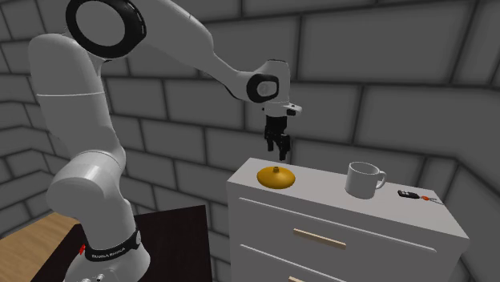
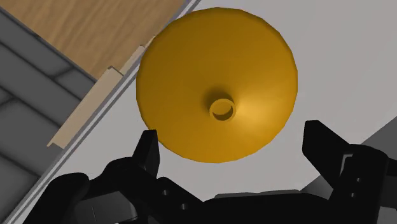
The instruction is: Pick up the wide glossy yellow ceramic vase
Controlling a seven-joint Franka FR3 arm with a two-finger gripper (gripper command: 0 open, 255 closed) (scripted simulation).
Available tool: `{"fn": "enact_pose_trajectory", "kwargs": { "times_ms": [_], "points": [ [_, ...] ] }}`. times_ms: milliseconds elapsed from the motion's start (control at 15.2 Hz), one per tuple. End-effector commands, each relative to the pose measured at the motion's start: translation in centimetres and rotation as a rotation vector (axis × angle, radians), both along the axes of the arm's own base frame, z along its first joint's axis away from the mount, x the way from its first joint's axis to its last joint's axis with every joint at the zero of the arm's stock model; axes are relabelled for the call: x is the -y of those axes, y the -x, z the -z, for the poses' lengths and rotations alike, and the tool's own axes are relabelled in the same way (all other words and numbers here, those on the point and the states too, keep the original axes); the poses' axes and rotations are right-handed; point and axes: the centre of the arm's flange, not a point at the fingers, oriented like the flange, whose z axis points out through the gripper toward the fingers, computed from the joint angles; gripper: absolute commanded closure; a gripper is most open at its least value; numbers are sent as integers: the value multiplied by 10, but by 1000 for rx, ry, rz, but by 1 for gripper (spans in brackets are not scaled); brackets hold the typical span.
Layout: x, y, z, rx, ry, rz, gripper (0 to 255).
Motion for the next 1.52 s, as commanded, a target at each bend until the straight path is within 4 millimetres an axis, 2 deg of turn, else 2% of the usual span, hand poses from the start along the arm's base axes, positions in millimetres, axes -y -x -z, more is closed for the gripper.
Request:
{"fn": "enact_pose_trajectory", "kwargs": {
  "times_ms": [0, 462, 594, 660, 1254, 1452],
  "points": [
    [-7, -12, 12, 1, 5, -3, 0],
    [-7, -12, 52, 1, 5, -3, 0],
    [-7, -12, 52, 1, 5, -3, 0],
    [-7, -12, 52, 1, 5, -3, 255],
    [-7, -12, 52, 1, 5, -3, 255],
    [-7, -12, 36, 1, 5, -3, 255]
  ]
}}
